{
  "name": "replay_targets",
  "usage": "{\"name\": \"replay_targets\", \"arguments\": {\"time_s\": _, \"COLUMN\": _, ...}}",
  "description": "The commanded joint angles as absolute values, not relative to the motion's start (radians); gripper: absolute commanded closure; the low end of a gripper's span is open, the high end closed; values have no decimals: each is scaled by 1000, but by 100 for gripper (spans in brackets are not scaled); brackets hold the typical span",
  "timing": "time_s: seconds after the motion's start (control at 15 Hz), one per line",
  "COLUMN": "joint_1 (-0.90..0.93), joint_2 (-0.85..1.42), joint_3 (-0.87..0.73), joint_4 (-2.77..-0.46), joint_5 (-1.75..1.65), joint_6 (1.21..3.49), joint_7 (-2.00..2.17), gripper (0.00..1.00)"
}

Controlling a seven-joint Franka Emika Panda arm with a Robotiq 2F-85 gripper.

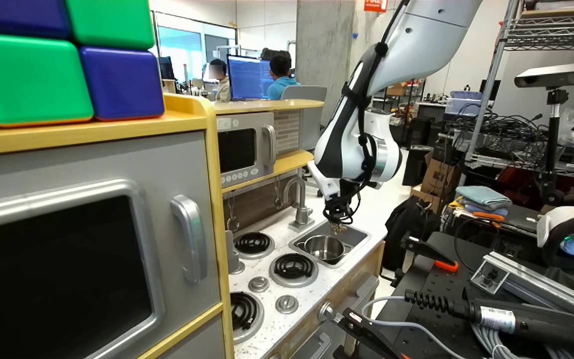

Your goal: Put the stuffed animal in the pot

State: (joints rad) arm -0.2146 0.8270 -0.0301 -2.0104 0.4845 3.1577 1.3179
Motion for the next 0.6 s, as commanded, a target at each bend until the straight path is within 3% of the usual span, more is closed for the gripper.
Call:
{"name": "replay_targets", "arguments": {"time_s": 0.0, "joint_1": -207, "joint_2": 859, "joint_3": -49, "joint_4": -1947, "joint_5": 530, "joint_6": 3158, "joint_7": 1347, "gripper": 84}}
{"name": "replay_targets", "arguments": {"time_s": 0.07, "joint_1": -221, "joint_2": 862, "joint_3": -42, "joint_4": -1935, "joint_5": 534, "joint_6": 3154, "joint_7": 1348, "gripper": 69}}
{"name": "replay_targets", "arguments": {"time_s": 0.53, "joint_1": -290, "joint_2": 782, "joint_3": -2, "joint_4": -1981, "joint_5": 500, "joint_6": 3044, "joint_7": 1274, "gripper": 18}}
